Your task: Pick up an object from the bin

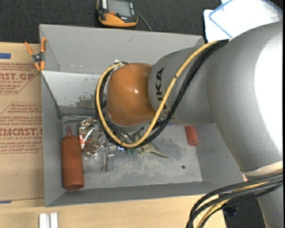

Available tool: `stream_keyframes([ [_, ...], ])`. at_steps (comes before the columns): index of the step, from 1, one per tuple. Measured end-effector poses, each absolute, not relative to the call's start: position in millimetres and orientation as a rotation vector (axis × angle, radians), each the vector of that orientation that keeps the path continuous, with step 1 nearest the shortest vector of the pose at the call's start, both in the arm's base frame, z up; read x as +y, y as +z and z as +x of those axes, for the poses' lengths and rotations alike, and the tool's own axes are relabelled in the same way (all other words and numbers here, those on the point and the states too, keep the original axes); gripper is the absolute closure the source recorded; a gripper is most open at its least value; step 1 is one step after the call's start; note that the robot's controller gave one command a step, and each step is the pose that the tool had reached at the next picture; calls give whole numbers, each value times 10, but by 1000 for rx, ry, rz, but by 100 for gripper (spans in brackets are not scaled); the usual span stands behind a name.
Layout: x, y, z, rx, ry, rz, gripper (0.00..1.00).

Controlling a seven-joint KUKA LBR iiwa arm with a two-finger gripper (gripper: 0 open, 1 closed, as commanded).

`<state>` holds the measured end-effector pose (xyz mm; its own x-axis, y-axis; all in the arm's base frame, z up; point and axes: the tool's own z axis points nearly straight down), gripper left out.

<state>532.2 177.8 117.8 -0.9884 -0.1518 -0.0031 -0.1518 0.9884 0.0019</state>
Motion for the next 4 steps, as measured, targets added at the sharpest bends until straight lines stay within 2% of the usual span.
stream_keyframes([
  [1, 1701, 1471, 5437, 3091, 5, -534, 0],
  [2, 1756, 989, 5475, 3124, 5, -317, 0],
  [3, 1695, 737, 5606, 3011, 5, -818, 0],
  [4, 1687, 748, 5686, 3083, 15, -505, 100],
])
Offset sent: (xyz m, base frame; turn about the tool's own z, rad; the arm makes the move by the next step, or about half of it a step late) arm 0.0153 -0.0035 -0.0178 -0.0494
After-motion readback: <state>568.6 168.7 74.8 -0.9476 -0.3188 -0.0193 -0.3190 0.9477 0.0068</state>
